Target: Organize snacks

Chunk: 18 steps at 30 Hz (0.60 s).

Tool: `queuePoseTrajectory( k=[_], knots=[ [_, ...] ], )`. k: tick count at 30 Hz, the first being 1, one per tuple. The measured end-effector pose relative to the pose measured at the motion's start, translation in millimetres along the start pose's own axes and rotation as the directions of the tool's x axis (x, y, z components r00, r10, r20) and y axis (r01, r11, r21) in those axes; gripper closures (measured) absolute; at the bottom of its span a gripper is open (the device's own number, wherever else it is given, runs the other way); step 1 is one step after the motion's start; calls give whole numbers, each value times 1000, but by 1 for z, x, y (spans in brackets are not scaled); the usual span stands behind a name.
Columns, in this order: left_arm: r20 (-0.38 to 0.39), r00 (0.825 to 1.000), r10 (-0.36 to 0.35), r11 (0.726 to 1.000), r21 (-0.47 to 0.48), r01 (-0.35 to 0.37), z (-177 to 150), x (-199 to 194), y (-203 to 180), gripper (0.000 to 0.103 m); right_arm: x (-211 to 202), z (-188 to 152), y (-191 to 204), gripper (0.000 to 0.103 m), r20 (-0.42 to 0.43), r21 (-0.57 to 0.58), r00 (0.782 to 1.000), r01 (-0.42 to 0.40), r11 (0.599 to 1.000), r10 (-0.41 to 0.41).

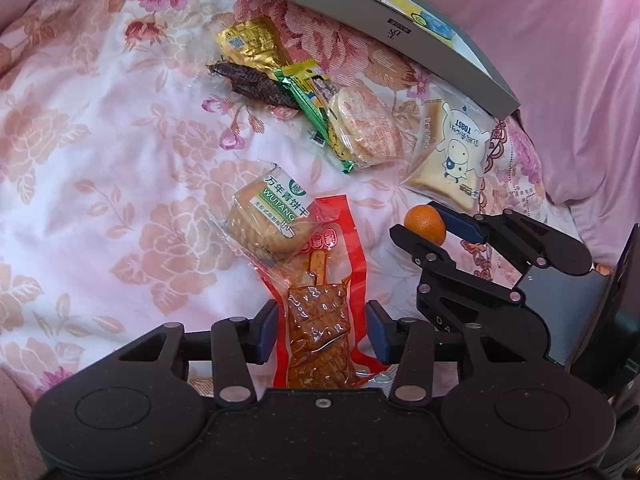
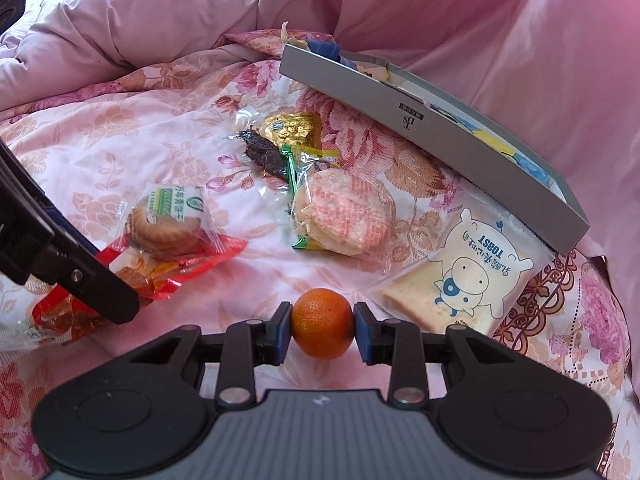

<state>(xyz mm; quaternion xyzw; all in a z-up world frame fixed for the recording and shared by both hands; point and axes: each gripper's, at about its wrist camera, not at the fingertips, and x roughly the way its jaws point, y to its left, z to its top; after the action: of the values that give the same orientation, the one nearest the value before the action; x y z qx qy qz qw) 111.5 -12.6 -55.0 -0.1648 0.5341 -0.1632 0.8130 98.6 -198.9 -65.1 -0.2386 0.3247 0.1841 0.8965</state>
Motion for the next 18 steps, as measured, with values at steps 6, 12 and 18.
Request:
queuePoseTrajectory(
  k=[6, 12, 18],
  knots=[
    [22, 999, -38, 998, -56, 39, 2, -4, 7, 58, -1, 1, -1, 66, 4, 5, 1000, 2, 1000, -3],
    [42, 991, -124, 990, -62, 127, 3, -8, 4, 58, -1, 1, -2, 66, 13, 11, 1000, 11, 1000, -11],
    [82, 979, -184, 979, -73, 190, 3, -13, 5, 58, -2, 1, -7, 66, 23, 25, 999, 31, 999, -32]
  ],
)
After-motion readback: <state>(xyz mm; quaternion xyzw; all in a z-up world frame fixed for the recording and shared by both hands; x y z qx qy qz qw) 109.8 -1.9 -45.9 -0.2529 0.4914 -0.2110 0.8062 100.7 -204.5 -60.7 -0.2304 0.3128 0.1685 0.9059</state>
